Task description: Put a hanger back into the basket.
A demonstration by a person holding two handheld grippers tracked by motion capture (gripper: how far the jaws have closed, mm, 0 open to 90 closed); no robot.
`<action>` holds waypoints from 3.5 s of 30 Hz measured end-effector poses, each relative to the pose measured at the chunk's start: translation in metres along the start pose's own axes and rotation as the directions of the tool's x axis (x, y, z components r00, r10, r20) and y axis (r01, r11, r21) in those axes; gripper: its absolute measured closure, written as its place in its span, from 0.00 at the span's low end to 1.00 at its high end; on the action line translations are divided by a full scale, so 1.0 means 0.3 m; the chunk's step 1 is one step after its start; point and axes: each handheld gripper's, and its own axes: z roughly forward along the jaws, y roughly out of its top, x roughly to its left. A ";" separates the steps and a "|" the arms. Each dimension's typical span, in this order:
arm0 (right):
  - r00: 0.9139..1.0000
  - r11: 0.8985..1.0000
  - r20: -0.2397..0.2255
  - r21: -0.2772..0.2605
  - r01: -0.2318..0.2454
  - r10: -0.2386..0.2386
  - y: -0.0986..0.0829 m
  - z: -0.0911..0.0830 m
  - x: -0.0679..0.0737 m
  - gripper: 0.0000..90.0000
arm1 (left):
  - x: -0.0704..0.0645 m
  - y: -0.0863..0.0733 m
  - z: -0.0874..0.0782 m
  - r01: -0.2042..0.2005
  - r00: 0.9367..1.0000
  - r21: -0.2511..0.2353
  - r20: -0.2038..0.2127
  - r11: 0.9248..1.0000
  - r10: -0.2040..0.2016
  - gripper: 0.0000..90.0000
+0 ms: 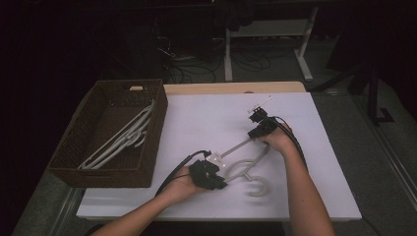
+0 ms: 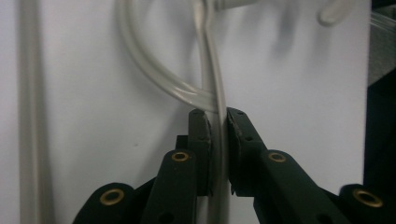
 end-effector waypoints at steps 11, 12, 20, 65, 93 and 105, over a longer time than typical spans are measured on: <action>0.999 0.971 -0.051 -0.238 -0.003 -0.010 -0.086 -0.250 0.022 0.58 | 0.018 0.007 -0.068 0.036 0.999 -0.058 0.001 0.998 -0.036 0.91; 0.999 0.968 -0.050 -0.250 -0.003 -0.010 -0.098 -0.267 0.024 0.56 | 0.022 0.007 -0.076 0.039 0.999 -0.063 -0.001 0.997 -0.040 0.91; 1.000 0.948 -0.028 -0.318 -0.003 -0.006 -0.197 -0.338 0.033 0.45 | 0.062 0.006 -0.147 0.088 0.996 -0.103 -0.014 0.991 -0.090 0.91; 0.999 0.923 -0.016 -0.385 0.029 -0.038 -0.407 -0.293 0.121 0.21 | 0.336 -0.358 -0.971 0.267 0.907 -0.314 -0.237 0.911 -0.348 0.91; 1.000 0.924 0.000 -0.381 0.022 -0.024 -0.410 -0.295 0.110 0.20 | 0.432 -0.578 -0.972 0.341 0.896 -0.280 -0.193 0.898 -0.400 0.91; 0.999 0.924 -0.001 -0.381 0.031 -0.034 -0.402 -0.292 0.112 0.20 | 0.414 -0.584 -0.965 0.349 0.889 -0.248 -0.216 0.904 -0.403 0.91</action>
